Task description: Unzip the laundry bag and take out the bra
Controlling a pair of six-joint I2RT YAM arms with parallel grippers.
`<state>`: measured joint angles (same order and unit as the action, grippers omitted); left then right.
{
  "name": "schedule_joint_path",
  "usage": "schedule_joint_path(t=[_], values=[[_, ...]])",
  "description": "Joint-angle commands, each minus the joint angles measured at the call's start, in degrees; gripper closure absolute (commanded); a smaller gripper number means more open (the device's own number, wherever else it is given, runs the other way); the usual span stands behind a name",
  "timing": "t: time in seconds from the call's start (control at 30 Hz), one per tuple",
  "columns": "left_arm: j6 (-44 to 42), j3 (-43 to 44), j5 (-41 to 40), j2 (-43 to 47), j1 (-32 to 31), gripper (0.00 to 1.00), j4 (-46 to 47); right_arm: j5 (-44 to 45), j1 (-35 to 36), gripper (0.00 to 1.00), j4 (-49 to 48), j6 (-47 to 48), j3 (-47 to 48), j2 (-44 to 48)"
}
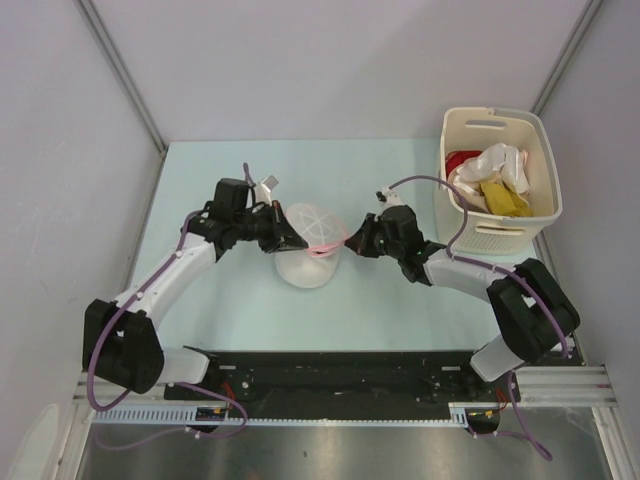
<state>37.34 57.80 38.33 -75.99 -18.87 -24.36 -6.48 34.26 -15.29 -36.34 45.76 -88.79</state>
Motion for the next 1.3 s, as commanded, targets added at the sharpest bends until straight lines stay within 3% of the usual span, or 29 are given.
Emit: schedule_joint_path(t=[0.0, 0.07, 0.1, 0.13, 0.23, 0.37, 0.47, 0.5, 0.63, 0.97, 1.0, 1.07, 1.1, 1.17, 1.27], values=[[-3.4, 3.9, 6.2, 1.4, 0.8, 1.00, -1.3, 4.7, -2.0, 1.00, 2.3, 2.8, -0.8, 3.1], [-3.7, 4.4, 4.7, 1.3, 0.9, 1.00, -1.6, 9.5, -0.3, 0.90, 7.1, 4.0, -0.8, 6.6], [-3.6, 4.5, 3.3, 1.2, 0.8, 1.00, -1.3, 10.9, 0.1, 0.82, 8.9, 4.3, -0.7, 9.8], [-3.2, 4.6, 2.8, 1.0, 0.8, 1.00, -1.5, 13.7, 0.5, 0.61, 12.9, 4.4, -0.8, 11.9], [-2.7, 4.9, 2.6, 0.0, 0.7, 0.99, -0.4, 18.8, 1.8, 0.43, 20.2, 5.5, -0.8, 18.8], [-2.7, 5.6, 2.7, -1.4, 0.7, 1.00, -0.2, 23.8, 4.8, 0.41, 23.0, 8.6, -0.7, 26.1], [-2.7, 5.9, 2.5, -1.4, 0.7, 1.00, -0.1, 29.0, 11.9, 0.38, 22.0, 14.9, 1.3, 26.6], [-2.7, 6.1, 2.5, -1.4, 0.7, 1.00, -0.2, 30.7, 16.2, 0.37, 21.6, 17.9, 3.7, 25.5], [-3.0, 6.2, 2.9, -1.5, 0.7, 1.00, -0.4, 37.8, 21.9, 0.33, 21.4, 22.9, 9.8, 16.3], [-4.2, 6.8, 2.5, -1.9, 0.6, 0.99, -2.1, 35.9, 24.1, 0.30, 17.7, 26.2, 16.6, 3.9], [-4.8, 7.7, 0.5, -2.3, 0.6, 0.75, -5.4, 35.7, 24.1, 0.29, 17.6, 25.9, 16.6, 3.2], [-6.9, 9.8, -1.9, -2.8, 0.7, 0.41, -8.4, 35.1, 24.1, 0.27, 17.9, 25.3, 16.6, 2.9], [-7.8, 10.1, -3.5, -2.3, 0.7, 0.12, -10.2, 35.1, 24.1, 0.27, 18.0, 24.7, 16.6, 3.0], [-8.4, 10.6, -6.8, -0.7, 0.9, 0.00, -10.6, 34.5, 24.1, 0.27, 17.8, 24.6, 16.6, 3.2], [-8.8, 11.2, -7.1, -0.1, 1.9, 0.00, -12.1, 34.0, 24.1, 0.25, 17.1, 24.5, 16.6, 2.8]])
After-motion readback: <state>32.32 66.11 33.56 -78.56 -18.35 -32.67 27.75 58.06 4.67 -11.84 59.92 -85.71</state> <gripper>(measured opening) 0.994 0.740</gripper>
